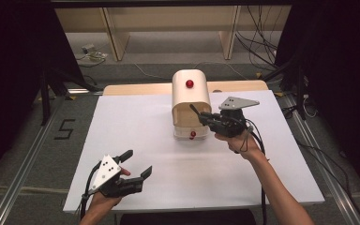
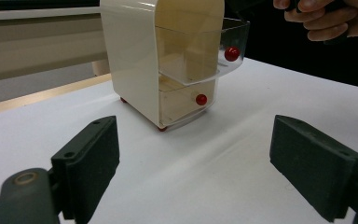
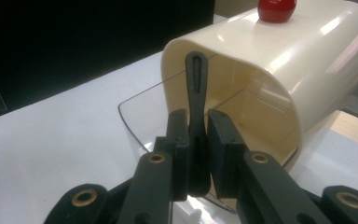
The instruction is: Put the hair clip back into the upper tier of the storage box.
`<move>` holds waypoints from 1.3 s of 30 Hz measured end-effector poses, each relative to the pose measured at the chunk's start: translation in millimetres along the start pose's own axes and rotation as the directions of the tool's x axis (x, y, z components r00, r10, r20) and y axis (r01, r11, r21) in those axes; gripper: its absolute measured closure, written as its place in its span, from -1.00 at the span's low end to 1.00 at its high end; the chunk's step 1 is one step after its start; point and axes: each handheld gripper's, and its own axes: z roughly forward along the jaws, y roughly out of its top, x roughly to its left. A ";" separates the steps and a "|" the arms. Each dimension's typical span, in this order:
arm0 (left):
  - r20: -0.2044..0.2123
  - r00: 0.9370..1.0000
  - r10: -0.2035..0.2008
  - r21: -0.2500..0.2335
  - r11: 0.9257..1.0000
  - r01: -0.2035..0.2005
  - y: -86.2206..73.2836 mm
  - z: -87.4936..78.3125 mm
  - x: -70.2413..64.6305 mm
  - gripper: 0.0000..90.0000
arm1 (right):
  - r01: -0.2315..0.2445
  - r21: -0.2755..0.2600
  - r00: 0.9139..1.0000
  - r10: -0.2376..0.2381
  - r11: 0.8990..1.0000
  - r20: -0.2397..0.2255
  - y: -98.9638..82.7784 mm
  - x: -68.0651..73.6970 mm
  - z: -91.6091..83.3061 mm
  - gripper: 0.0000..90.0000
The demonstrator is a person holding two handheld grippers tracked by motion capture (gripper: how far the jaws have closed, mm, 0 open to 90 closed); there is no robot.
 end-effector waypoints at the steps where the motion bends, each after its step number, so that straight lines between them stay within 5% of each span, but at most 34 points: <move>1: 0.000 1.000 0.000 0.000 1.000 0.000 0.0 0.1 0.0 -0.65 | -0.001 0.001 1.000 0.001 1.000 0.002 -0.1 -0.3 0.2 0.78; 28: 0.000 1.000 0.003 0.003 1.000 -0.003 0.0 -0.1 0.3 -0.65 | 0.000 0.020 0.999 -0.001 1.000 0.041 -1.0 -4.0 11.7 0.76; 39: 0.001 1.000 0.000 0.002 1.000 0.000 0.1 -0.5 0.5 -0.65 | -0.006 0.019 0.999 0.005 1.000 0.031 -0.2 -4.5 13.5 0.46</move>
